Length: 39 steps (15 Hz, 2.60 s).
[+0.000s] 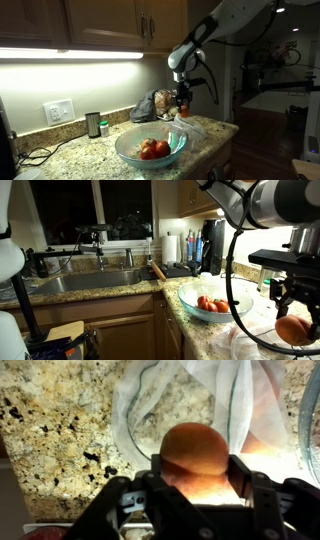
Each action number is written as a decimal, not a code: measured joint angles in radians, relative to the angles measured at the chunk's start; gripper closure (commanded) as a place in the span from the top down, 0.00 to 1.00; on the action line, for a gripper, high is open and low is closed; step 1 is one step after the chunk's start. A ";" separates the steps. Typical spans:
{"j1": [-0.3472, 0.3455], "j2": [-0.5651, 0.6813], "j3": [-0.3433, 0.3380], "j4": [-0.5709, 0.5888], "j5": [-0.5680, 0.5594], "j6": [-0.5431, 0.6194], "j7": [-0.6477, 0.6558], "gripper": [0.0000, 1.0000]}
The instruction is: Move a peach from the bag to the bowl
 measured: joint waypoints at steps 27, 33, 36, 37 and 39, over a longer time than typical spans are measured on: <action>-0.005 -0.015 0.077 0.092 0.132 -0.336 -0.420 0.41; -0.006 -0.009 0.091 0.097 0.155 -0.367 -0.520 0.41; -0.006 -0.006 0.101 0.103 0.168 -0.385 -0.553 0.41; -0.005 -0.005 0.103 0.105 0.171 -0.387 -0.560 0.41; -0.005 -0.004 0.104 0.112 0.177 -0.389 -0.573 0.41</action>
